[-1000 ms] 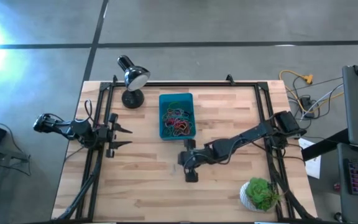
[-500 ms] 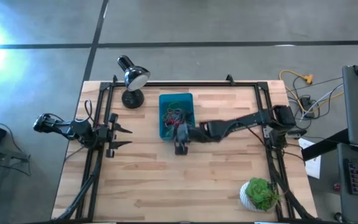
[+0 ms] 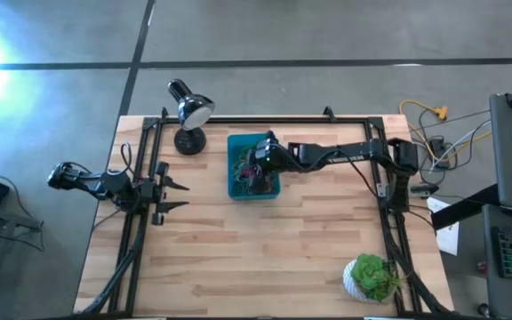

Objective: Pick and place rubber bands into bin
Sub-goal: Put the blue rubber band into the blue bin, then return to Home Position

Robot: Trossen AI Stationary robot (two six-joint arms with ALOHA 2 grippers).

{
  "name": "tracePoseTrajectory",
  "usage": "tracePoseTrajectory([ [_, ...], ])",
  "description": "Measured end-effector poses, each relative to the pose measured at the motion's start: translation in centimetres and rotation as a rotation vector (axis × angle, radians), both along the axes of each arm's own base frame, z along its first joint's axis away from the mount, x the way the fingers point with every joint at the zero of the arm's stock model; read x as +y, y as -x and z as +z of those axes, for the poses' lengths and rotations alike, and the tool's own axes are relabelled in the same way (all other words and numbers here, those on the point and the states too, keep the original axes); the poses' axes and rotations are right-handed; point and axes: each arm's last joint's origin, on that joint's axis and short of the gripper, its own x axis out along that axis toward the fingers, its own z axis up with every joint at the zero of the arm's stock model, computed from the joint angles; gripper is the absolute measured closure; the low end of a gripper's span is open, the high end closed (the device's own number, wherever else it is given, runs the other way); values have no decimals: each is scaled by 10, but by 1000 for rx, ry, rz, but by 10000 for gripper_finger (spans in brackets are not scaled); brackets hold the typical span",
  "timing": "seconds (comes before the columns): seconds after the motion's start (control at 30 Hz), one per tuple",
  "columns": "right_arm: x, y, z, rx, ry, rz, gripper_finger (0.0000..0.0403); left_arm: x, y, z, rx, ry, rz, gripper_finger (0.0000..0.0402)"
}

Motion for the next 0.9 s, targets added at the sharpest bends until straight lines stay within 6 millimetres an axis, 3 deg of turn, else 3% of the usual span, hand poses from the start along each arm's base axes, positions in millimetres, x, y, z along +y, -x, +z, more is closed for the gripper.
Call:
tracePoseTrajectory([
  [0.17,-12,2,0,-19,-37,-27,379,0,0,0,-1,-15,0,235],
  [0.53,-14,-1,4,-61,-33,1,284,0,0,0,-4,-14,0,235],
  [0.9,-15,-4,9,-138,-103,-65,264,0,0,5,-52,1,1,235],
])
